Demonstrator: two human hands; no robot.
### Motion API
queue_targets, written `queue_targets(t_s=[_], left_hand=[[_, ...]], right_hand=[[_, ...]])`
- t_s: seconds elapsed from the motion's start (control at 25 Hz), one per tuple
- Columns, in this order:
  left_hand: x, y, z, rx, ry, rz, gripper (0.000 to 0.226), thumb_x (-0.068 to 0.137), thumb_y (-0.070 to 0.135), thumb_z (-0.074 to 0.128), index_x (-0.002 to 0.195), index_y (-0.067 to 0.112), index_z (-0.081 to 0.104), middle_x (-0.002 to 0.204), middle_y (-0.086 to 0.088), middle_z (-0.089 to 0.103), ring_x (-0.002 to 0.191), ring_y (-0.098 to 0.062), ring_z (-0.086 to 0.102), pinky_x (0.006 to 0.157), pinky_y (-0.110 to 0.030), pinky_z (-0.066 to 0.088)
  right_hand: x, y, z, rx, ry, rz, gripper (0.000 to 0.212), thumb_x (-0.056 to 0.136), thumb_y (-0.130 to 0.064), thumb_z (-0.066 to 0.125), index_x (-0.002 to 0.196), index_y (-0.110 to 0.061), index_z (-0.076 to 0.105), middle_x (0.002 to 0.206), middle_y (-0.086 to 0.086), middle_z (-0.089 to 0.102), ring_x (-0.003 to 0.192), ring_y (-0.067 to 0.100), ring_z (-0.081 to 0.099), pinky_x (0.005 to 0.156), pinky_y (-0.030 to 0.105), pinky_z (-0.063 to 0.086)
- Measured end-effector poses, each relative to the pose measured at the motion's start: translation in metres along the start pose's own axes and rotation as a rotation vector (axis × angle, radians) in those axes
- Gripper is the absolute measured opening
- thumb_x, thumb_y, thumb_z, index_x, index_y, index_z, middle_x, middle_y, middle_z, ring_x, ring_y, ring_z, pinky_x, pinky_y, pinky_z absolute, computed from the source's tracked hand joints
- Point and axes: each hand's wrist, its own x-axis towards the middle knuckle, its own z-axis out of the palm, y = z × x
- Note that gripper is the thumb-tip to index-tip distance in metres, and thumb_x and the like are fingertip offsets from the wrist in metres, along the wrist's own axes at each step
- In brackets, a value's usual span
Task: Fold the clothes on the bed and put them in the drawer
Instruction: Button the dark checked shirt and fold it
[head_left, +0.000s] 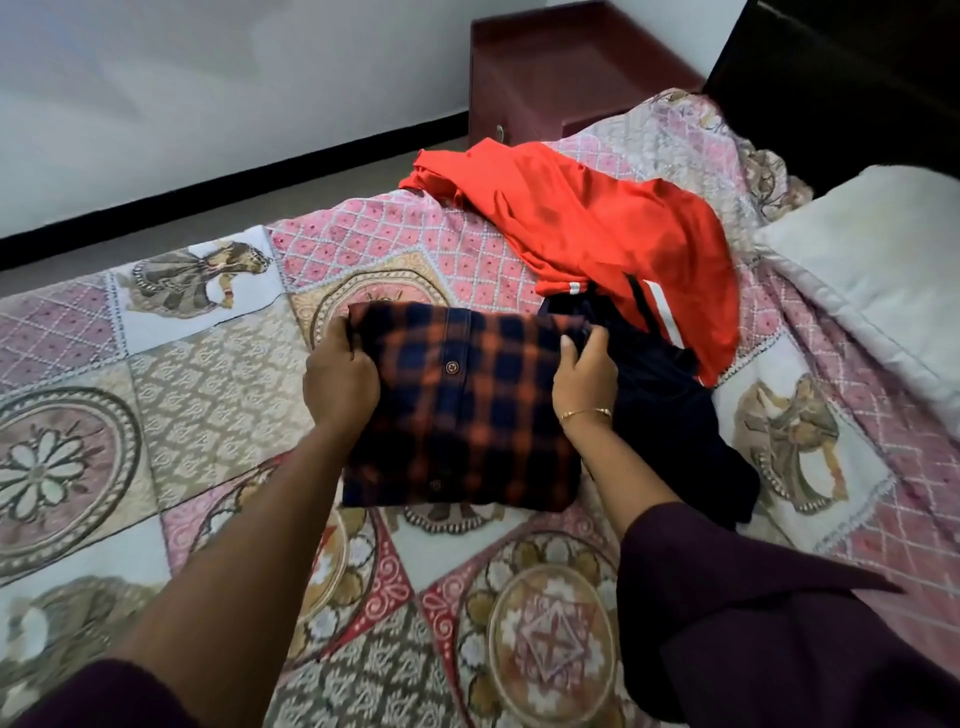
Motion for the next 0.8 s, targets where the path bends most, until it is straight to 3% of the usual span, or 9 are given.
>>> queue_targets(t_s=[0.12, 0.24, 0.48, 0.56, 0.64, 0.72, 0.76, 0.8], left_hand=[[0.028, -0.007, 0.027, 0.129, -0.058, -0.111, 0.020, 0.094, 0.012, 0.039, 0.108, 0.006, 0.052, 0.111, -0.026, 0.058, 0.101, -0.041, 0.054, 0.073, -0.037, 0.036], [0.032, -0.016, 0.050, 0.214, -0.037, -0.158, 0.021, 0.096, 0.016, 0.038, 0.108, 0.005, 0.051, 0.111, -0.026, 0.058, 0.102, -0.042, 0.055, 0.078, -0.042, 0.041], [0.036, -0.012, 0.055, 0.242, -0.063, -0.304, 0.040, 0.098, 0.033, 0.040, 0.116, 0.000, 0.052, 0.118, -0.027, 0.057, 0.110, -0.041, 0.053, 0.088, -0.042, 0.040], [0.039, -0.011, 0.047, 0.101, -0.157, -0.446, 0.068, 0.089, 0.060, 0.042, 0.119, 0.001, 0.056, 0.121, -0.022, 0.059, 0.111, -0.038, 0.055, 0.094, -0.040, 0.041], [0.039, -0.007, 0.029, -0.249, -0.347, -0.585, 0.098, 0.063, 0.089, 0.045, 0.114, 0.007, 0.064, 0.115, -0.014, 0.064, 0.103, -0.034, 0.062, 0.093, -0.044, 0.048], [0.038, -0.006, 0.011, -0.534, -0.611, -0.676, 0.092, 0.056, 0.091, 0.046, 0.101, 0.015, 0.072, 0.104, -0.010, 0.071, 0.090, -0.028, 0.069, 0.082, -0.042, 0.054], [0.037, -0.006, 0.005, -0.583, -0.694, -0.687, 0.082, 0.062, 0.086, 0.044, 0.092, 0.017, 0.074, 0.096, -0.009, 0.074, 0.082, -0.025, 0.071, 0.076, -0.039, 0.055], [0.035, -0.005, -0.001, -0.570, -0.750, -0.687, 0.073, 0.065, 0.080, 0.048, 0.089, 0.016, 0.074, 0.091, -0.009, 0.074, 0.076, -0.023, 0.072, 0.072, -0.037, 0.055]], right_hand=[[0.026, 0.005, 0.028, -0.182, -0.092, 0.047, 0.032, 0.100, -0.021, 0.040, 0.122, 0.001, 0.042, 0.116, 0.027, 0.059, 0.104, 0.043, 0.056, 0.073, 0.041, 0.039], [0.029, 0.016, 0.051, -0.392, -0.076, 0.019, 0.032, 0.101, -0.027, 0.035, 0.123, -0.004, 0.041, 0.116, 0.018, 0.062, 0.102, 0.038, 0.059, 0.064, 0.037, 0.035], [0.032, 0.025, 0.064, -0.539, -0.090, -0.016, 0.030, 0.100, -0.026, 0.036, 0.122, -0.005, 0.043, 0.117, 0.017, 0.057, 0.101, 0.036, 0.060, 0.061, 0.034, 0.029], [0.035, 0.023, 0.062, -0.523, -0.108, 0.016, 0.033, 0.100, -0.025, 0.039, 0.125, -0.005, 0.043, 0.122, 0.018, 0.051, 0.106, 0.037, 0.056, 0.064, 0.036, 0.032], [0.035, 0.012, 0.056, -0.518, 0.014, 0.059, 0.041, 0.096, -0.028, 0.044, 0.132, -0.008, 0.044, 0.128, 0.017, 0.046, 0.114, 0.036, 0.049, 0.074, 0.041, 0.040], [0.015, -0.006, 0.055, -0.445, 0.212, -0.104, 0.047, 0.091, -0.036, 0.041, 0.129, -0.010, 0.053, 0.123, 0.017, 0.053, 0.111, 0.037, 0.052, 0.079, 0.047, 0.044], [0.001, -0.013, 0.057, -0.415, 0.192, -0.233, 0.051, 0.090, -0.042, 0.038, 0.128, -0.013, 0.056, 0.124, 0.018, 0.055, 0.114, 0.037, 0.052, 0.083, 0.050, 0.044], [-0.013, -0.019, 0.060, -0.420, 0.017, -0.298, 0.055, 0.091, -0.049, 0.034, 0.133, -0.019, 0.052, 0.135, 0.017, 0.048, 0.125, 0.035, 0.045, 0.092, 0.054, 0.039]])
